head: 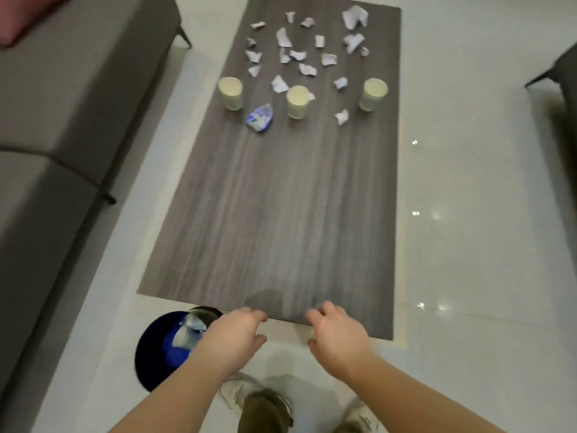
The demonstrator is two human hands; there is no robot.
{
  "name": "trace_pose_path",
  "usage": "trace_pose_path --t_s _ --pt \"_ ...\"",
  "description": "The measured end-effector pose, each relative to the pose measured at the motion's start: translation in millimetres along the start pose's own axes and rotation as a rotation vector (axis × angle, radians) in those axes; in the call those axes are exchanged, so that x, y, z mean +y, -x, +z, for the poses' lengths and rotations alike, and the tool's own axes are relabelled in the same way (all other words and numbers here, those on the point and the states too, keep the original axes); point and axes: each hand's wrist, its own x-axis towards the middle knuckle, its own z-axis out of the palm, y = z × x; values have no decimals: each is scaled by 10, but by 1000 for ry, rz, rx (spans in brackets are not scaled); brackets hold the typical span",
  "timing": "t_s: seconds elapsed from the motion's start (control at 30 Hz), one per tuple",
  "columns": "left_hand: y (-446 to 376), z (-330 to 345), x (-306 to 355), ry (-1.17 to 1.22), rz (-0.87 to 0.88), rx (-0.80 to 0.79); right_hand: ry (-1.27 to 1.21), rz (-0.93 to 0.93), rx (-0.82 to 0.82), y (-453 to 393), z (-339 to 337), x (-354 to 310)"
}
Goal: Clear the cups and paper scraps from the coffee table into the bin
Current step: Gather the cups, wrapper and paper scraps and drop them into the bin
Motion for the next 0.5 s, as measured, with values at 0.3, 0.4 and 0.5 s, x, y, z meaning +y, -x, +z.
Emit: trace_pose_path --t_s 0.3,0.4,0.5 --pt "-370 99 1617 -172 165 93 -17 95 102 723 -180 1751" --pt "-473 170 2083 -176 205 89 -34 120 150 913 -176 2131" --pt "-611 216 2486 -151 224 98 -89 149 206 985 -203 2415"
